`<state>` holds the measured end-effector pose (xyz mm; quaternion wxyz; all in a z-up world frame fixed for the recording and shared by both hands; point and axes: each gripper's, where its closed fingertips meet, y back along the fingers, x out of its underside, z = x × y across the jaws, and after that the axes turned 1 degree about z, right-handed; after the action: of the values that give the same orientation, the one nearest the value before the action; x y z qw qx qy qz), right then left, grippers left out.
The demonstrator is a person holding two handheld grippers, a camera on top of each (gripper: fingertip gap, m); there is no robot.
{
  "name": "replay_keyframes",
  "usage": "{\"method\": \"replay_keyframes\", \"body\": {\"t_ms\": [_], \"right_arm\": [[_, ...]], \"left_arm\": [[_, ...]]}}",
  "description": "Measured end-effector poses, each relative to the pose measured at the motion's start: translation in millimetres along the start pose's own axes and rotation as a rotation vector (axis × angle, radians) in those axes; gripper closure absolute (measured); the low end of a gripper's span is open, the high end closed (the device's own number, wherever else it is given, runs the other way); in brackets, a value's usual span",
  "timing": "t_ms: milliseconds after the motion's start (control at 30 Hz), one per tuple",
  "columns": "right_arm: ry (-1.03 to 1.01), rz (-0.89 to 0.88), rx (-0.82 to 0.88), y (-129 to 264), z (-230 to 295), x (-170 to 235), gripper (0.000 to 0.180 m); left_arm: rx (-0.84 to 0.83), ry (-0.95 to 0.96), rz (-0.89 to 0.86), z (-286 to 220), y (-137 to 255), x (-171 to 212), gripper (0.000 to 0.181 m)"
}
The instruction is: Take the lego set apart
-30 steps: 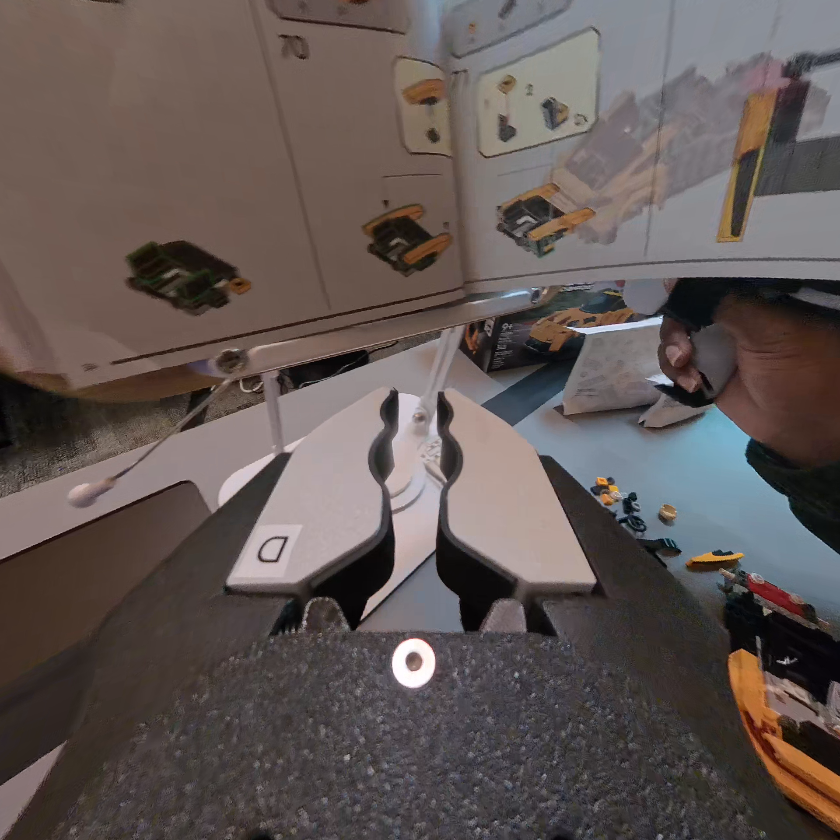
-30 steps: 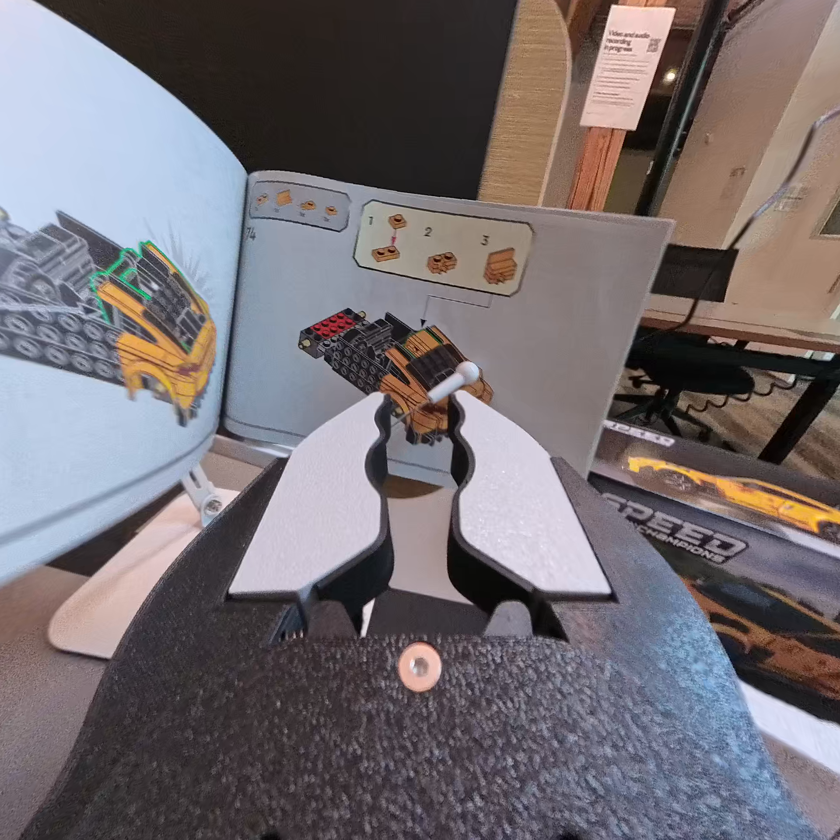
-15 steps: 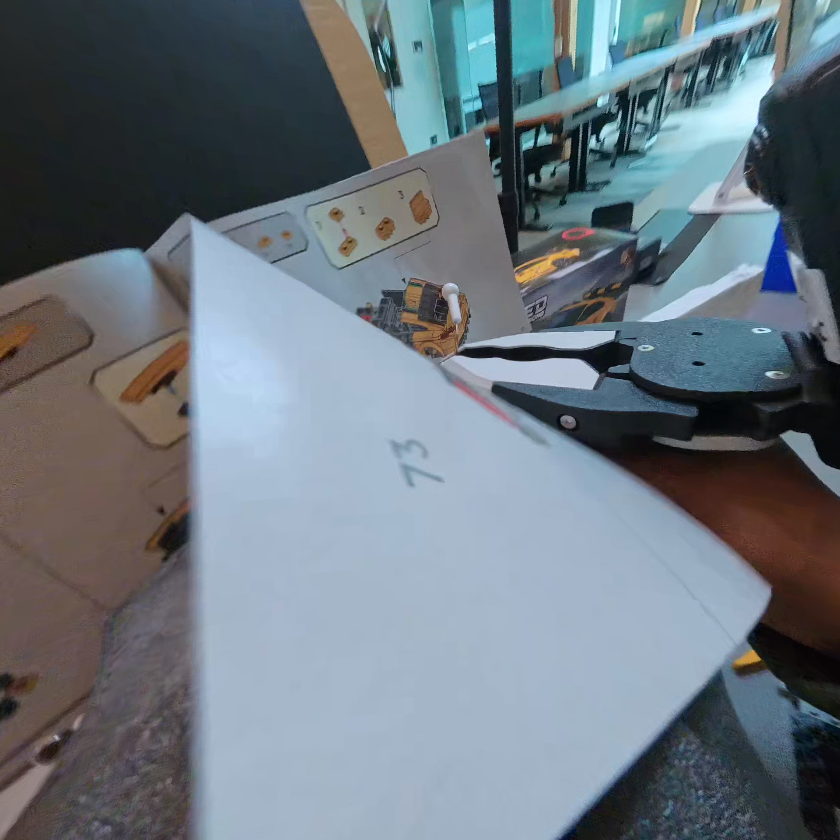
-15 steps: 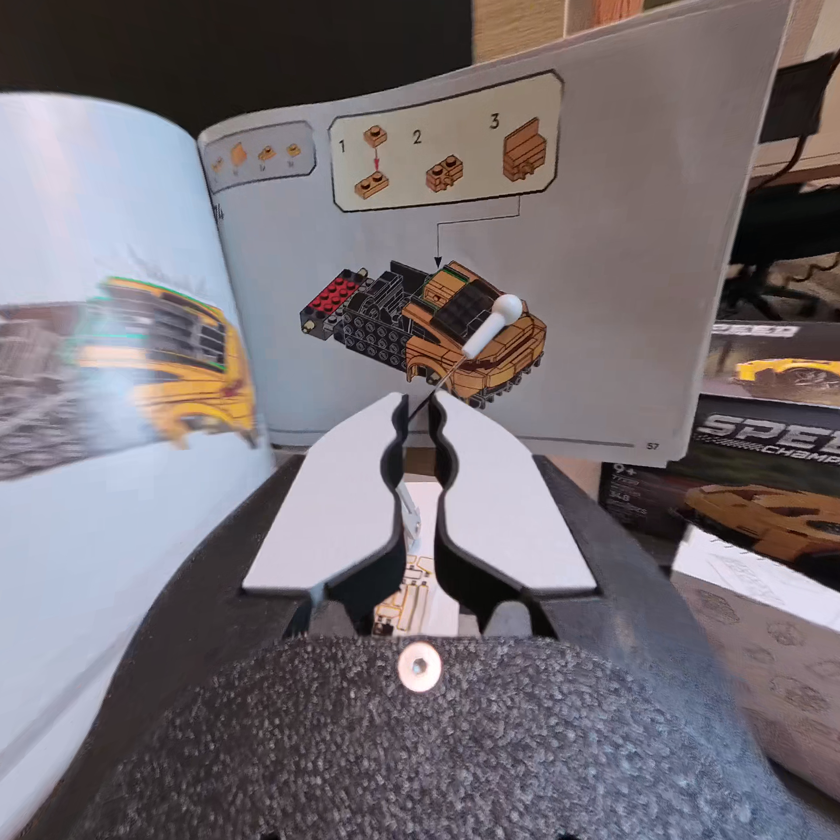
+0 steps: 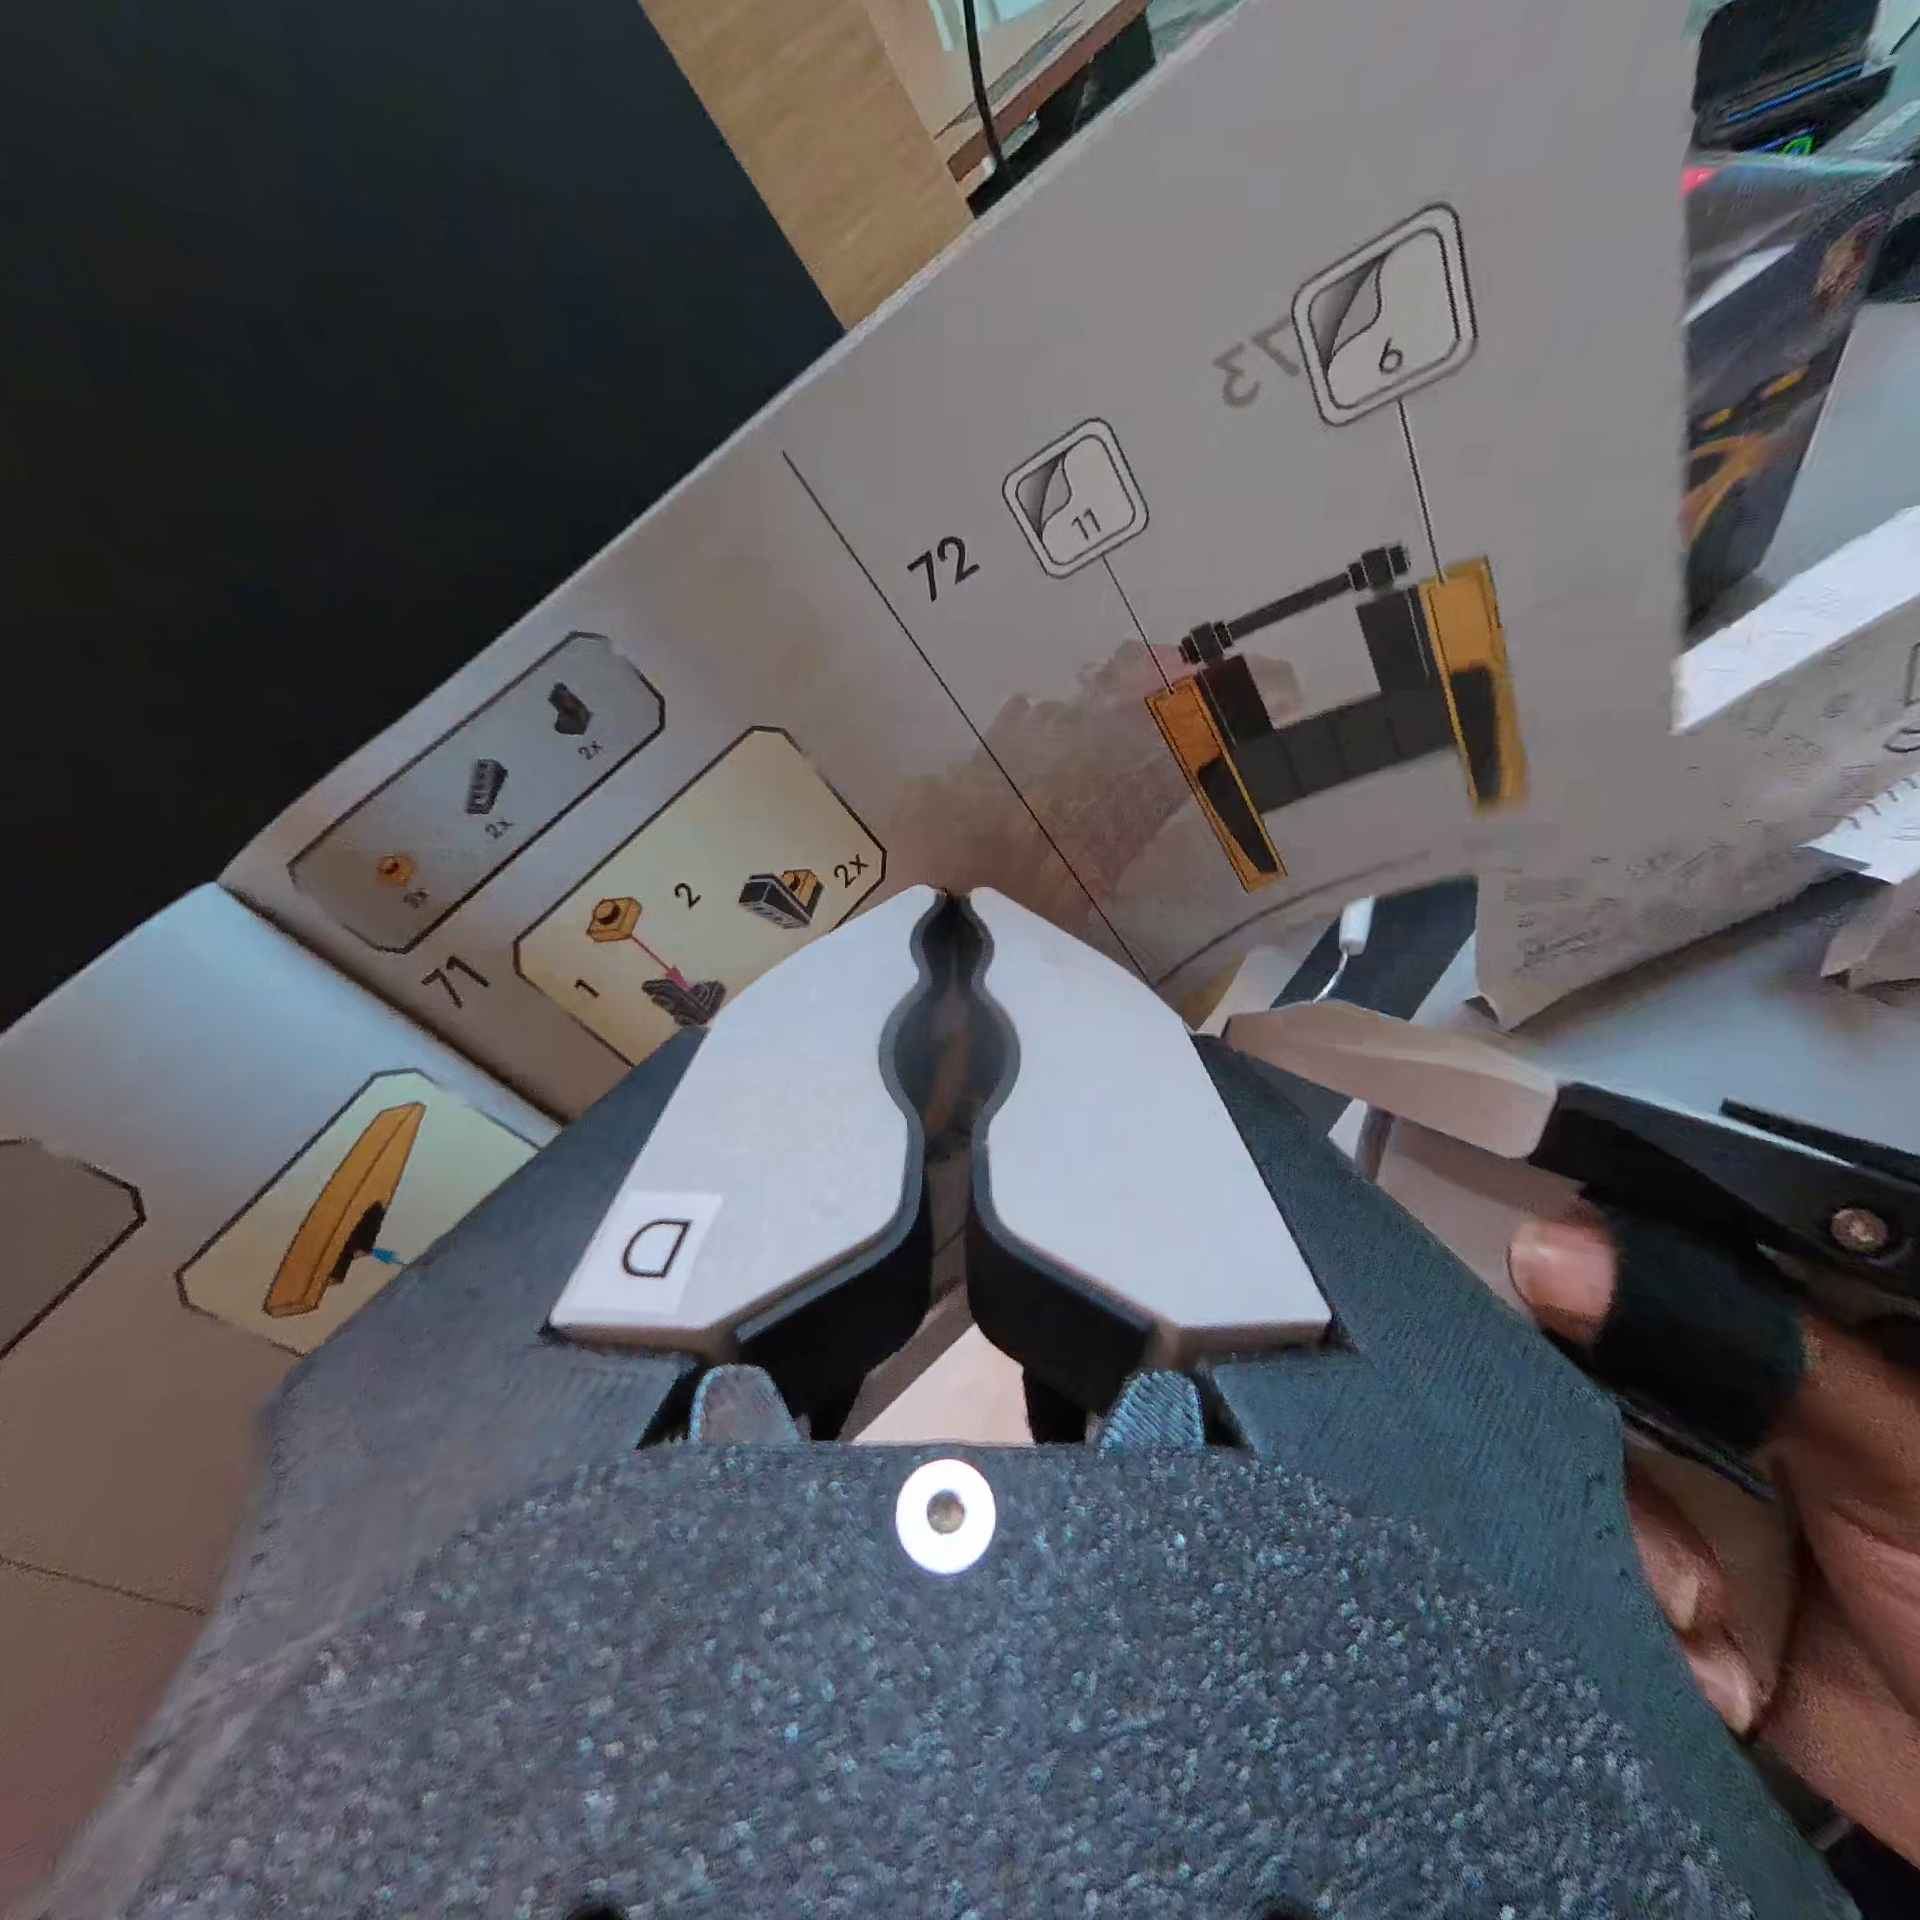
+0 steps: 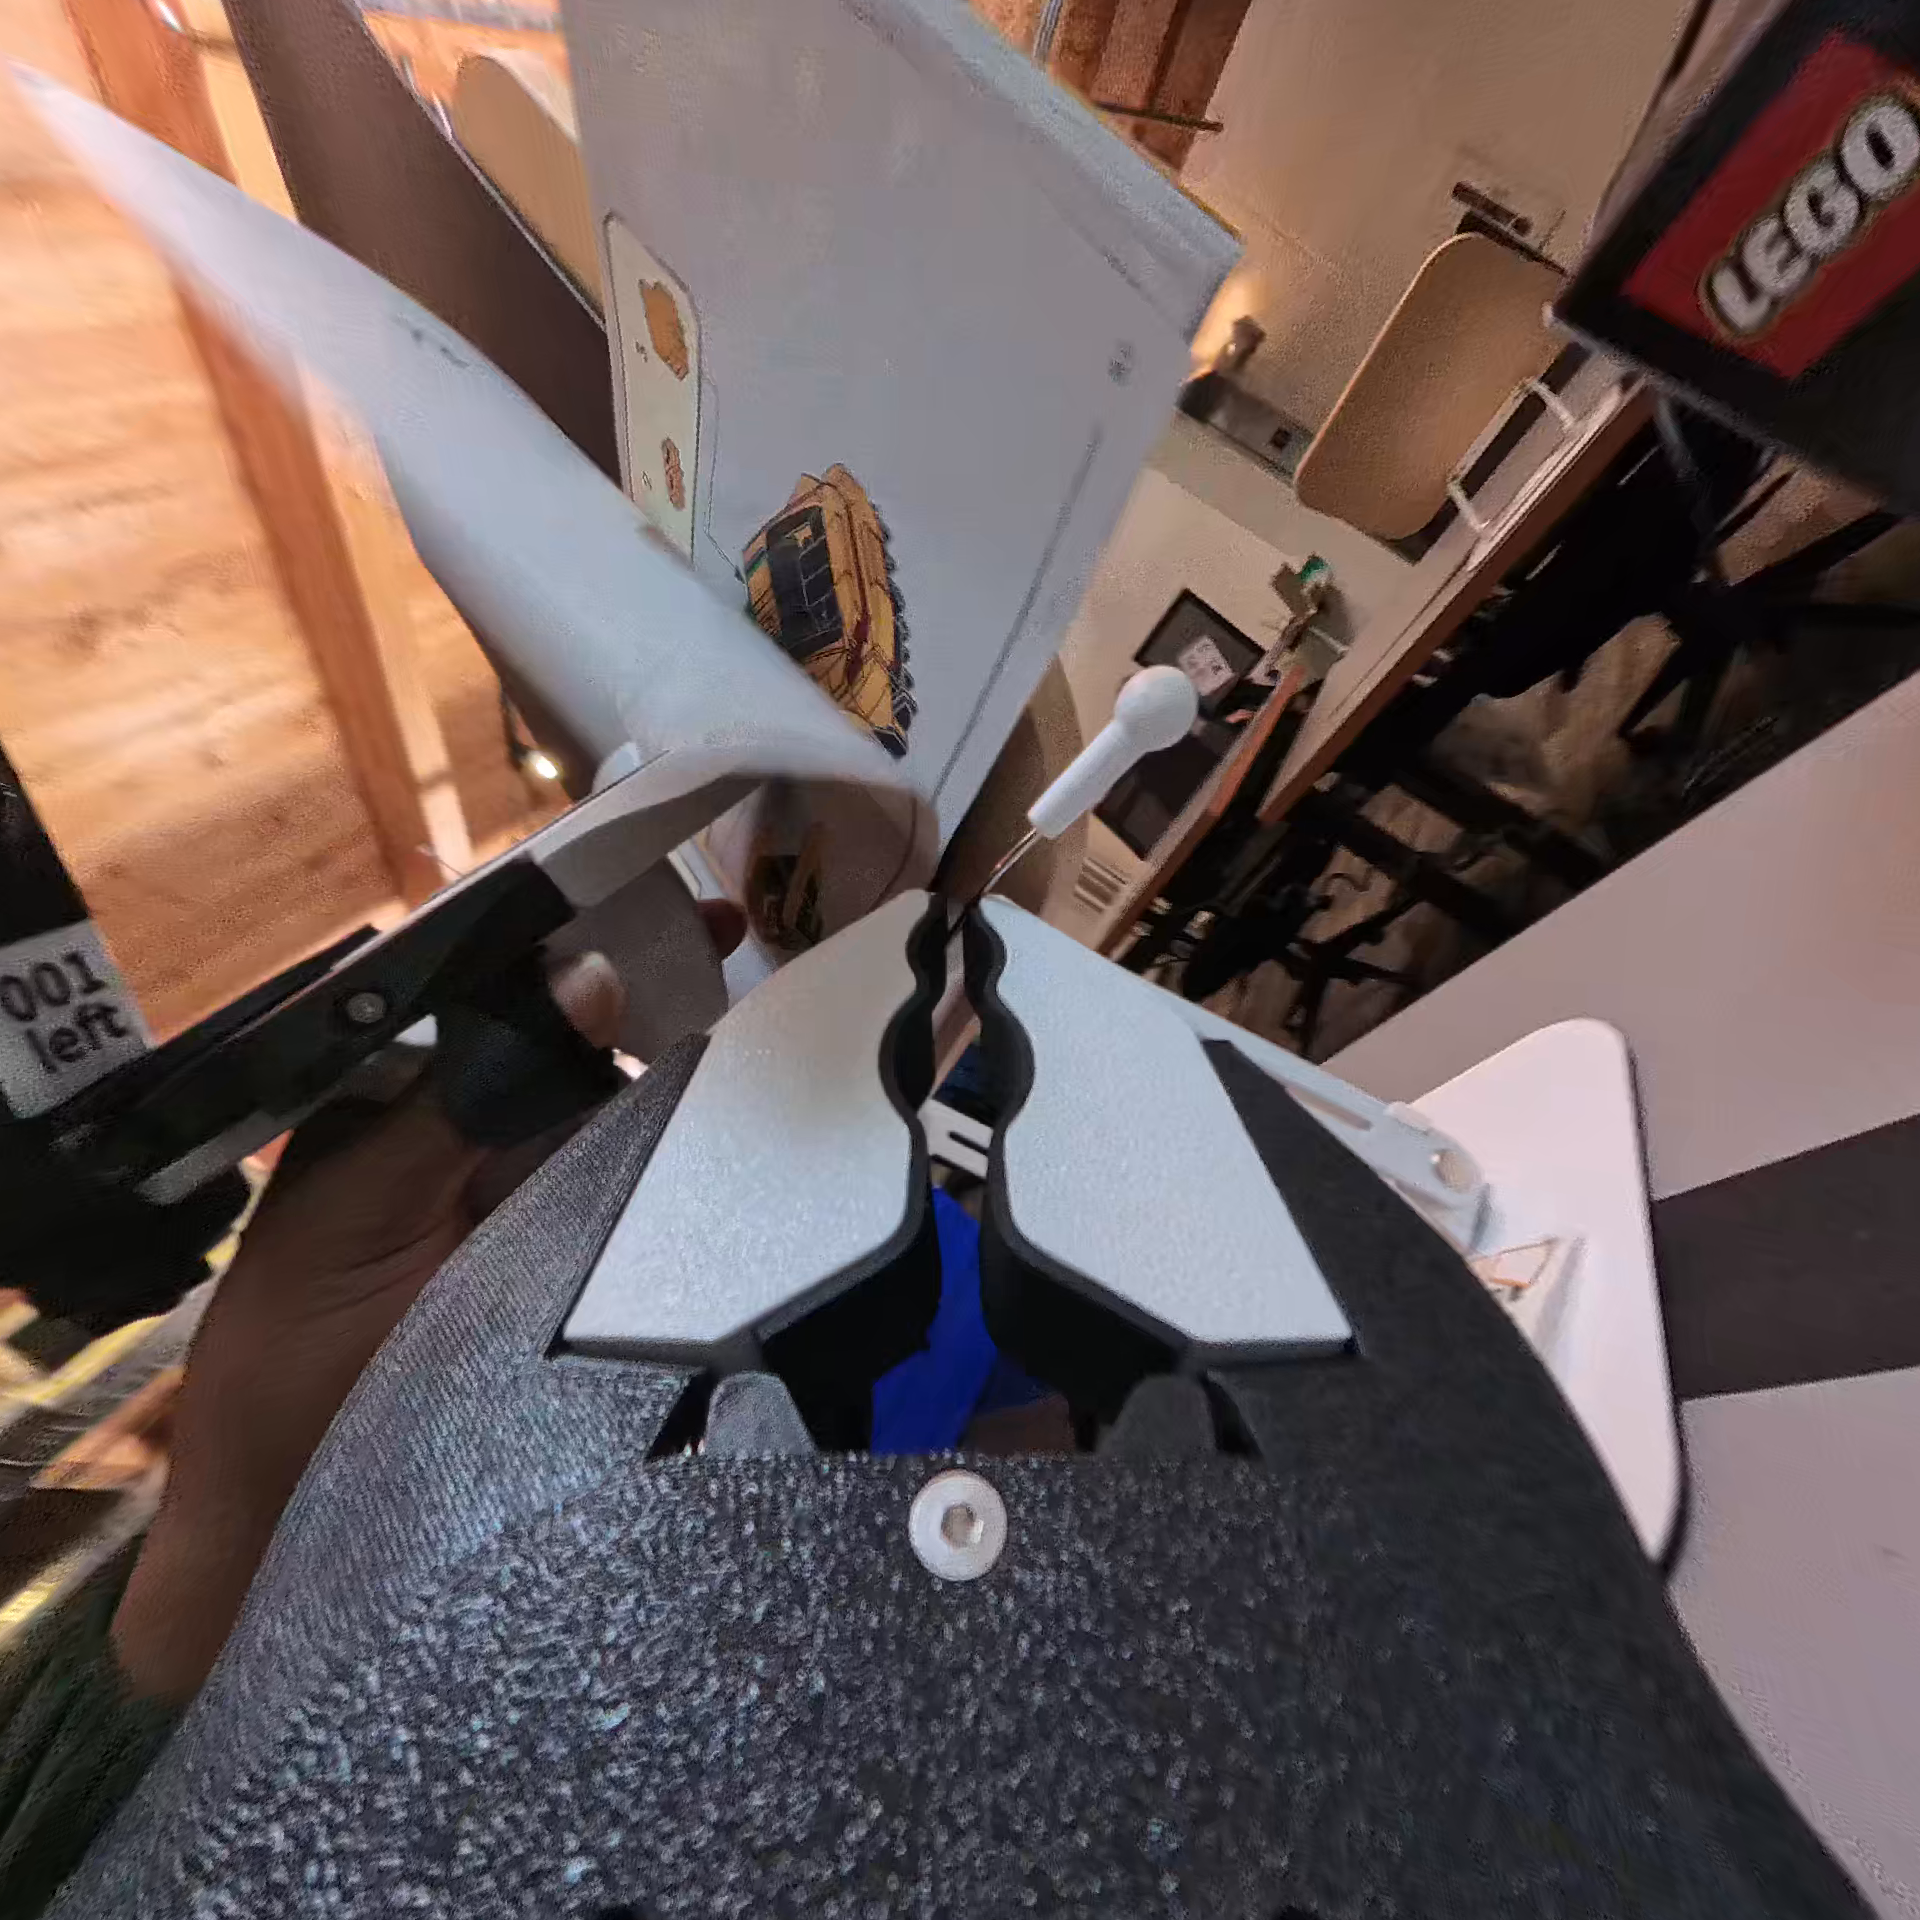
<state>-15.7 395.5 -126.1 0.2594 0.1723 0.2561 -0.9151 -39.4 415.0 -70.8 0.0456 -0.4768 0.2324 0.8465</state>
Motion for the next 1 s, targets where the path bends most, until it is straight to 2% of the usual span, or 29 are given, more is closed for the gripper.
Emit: {"method": "replay_keyframes", "body": {"t_ms": [100, 167, 533, 667, 733, 833, 900, 1000], "right_arm": [[-0.06, -0.026, -0.042, 2.0, 0.9, 1.2, 0.178], [0.012, -0.029, -0.036, 3.4, 5.5, -0.1, 0.178], [0.755, 0.061, 0.112, -5.4, 30.3, -5.5, 0.178], [1.081, 0.239, 0.131, -26.2, 39.1, -2.7, 0.177], [1.183, 0.355, 0.124, -33.7, 39.1, 2.1, 0.176], [1.333, 0.463, 0.155, -37.9, 37.6, 3.9, 0.175], [1.385, 0.484, 0.179, -38.7, 35.9, 2.3, 0.174], [1.373, 0.469, 0.204, -36.8, 35.9, -0.8, 0.171]], "left_arm": [[-0.014, -0.017, 0.016, -0.3, -3.2, -0.1, 0.181], [-0.019, -0.02, 0.018, -0.6, -3.8, 0.0, 0.181], [-0.002, 0.009, 0.007, -1.2, -4.2, 0.6, 0.181], [0.061, -0.001, -0.012, -5.5, -2.7, -0.2, 0.181], [0.083, 0.015, -0.038, -3.4, 8.4, -6.0, 0.181], [0.052, 0.089, -0.202, 14.8, 45.8, -26.3, 0.181], [0.024, 0.143, -0.217, 29.6, 64.8, -17.9, 0.181], [-0.012, 0.242, -0.2, 50.9, 82.3, 14.2, 0.178]]}}
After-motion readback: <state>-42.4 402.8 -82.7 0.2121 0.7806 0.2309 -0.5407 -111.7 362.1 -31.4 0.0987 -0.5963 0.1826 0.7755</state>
